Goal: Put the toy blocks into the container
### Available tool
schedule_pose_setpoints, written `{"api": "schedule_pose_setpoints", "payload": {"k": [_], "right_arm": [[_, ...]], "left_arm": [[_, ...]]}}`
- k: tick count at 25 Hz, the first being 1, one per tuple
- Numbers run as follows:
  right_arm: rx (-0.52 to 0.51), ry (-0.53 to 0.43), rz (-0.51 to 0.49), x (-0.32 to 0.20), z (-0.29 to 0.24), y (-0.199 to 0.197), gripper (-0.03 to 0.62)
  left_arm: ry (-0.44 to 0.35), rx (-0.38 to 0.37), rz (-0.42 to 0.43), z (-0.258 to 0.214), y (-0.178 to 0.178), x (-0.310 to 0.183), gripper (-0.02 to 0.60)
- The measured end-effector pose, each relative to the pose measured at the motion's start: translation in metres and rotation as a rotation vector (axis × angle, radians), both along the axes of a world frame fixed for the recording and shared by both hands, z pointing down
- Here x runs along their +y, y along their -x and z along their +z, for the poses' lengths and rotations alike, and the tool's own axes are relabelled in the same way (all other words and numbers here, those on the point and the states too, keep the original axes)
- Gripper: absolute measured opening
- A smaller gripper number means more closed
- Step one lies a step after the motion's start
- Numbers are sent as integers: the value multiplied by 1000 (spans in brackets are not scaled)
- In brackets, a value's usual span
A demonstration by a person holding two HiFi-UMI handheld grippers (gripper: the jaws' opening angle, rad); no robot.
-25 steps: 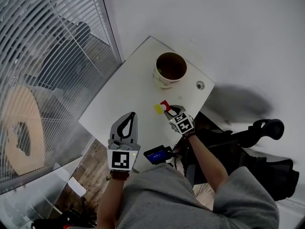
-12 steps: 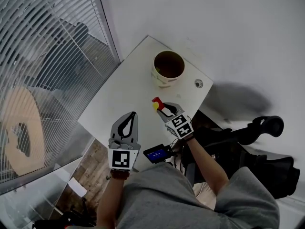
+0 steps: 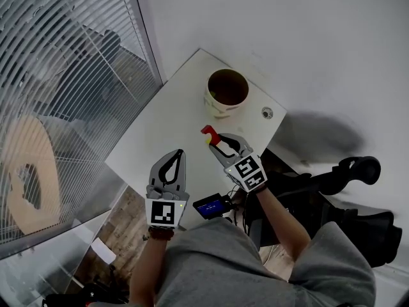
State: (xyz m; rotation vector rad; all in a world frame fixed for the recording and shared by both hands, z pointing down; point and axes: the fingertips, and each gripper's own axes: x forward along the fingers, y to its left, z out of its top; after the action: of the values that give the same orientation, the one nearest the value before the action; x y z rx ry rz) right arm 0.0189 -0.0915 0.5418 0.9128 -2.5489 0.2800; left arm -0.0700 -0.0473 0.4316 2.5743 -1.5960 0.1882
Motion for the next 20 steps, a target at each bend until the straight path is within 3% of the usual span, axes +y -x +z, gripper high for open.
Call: {"api": "schedule_pose_setpoints", "payload": {"k": [20], "right_arm": [[82, -159, 129, -93, -41, -65, 151]], "left_arm": [[-11, -6, -19, -4, 9, 4, 8]]}}
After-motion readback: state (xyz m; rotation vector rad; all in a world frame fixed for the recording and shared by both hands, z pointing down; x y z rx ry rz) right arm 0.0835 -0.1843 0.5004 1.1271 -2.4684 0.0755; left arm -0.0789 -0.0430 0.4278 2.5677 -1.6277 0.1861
